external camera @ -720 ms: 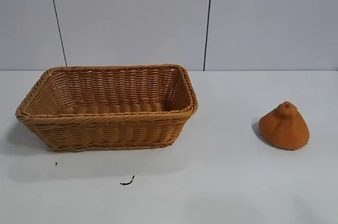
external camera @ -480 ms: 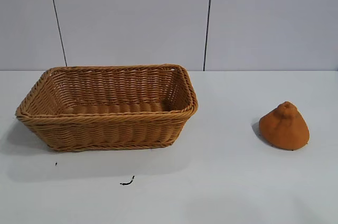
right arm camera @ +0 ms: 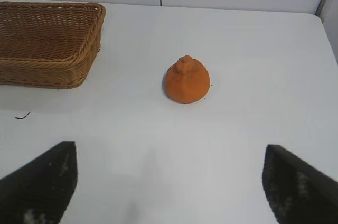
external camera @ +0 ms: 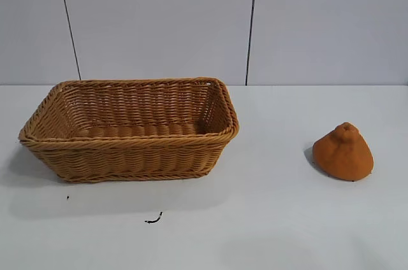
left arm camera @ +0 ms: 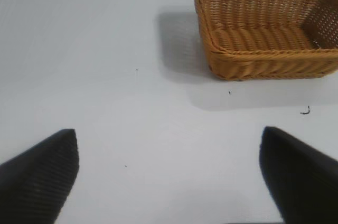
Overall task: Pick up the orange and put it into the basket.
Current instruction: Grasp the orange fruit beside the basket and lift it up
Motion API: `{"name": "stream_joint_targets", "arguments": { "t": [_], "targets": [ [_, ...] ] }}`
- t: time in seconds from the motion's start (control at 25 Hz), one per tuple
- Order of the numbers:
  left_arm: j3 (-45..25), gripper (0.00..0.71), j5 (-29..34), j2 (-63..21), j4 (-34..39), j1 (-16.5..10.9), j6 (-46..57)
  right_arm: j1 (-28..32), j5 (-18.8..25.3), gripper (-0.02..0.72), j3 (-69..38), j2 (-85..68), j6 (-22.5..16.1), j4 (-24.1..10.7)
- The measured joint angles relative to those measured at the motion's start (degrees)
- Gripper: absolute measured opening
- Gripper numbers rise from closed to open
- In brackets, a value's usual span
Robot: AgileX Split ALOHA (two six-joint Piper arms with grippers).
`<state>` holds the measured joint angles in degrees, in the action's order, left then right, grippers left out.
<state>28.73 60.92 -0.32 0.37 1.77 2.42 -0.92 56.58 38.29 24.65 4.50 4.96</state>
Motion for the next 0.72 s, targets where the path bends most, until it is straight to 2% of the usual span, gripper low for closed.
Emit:
{"name": "stream_joint_targets", "arguments": {
  "t": [0.32,0.64,0.72],
  "targets": [
    [0.0,0.666,0.0,0.0,0.0,0.0,0.0,0.0,-0.43,0.638,14.86,35.11,-0.87,-0.05],
    [0.0,0.666,0.0,0.0,0.0,0.0,0.0,0.0,-0.68,0.638,33.88,64.5,0.81,0.07],
    [0.0,0.666,0.0,0.0,0.0,0.0,0.0,0.0,-0.73,0.638,37.81,69.62,1.29,1.04]
  ]
}}
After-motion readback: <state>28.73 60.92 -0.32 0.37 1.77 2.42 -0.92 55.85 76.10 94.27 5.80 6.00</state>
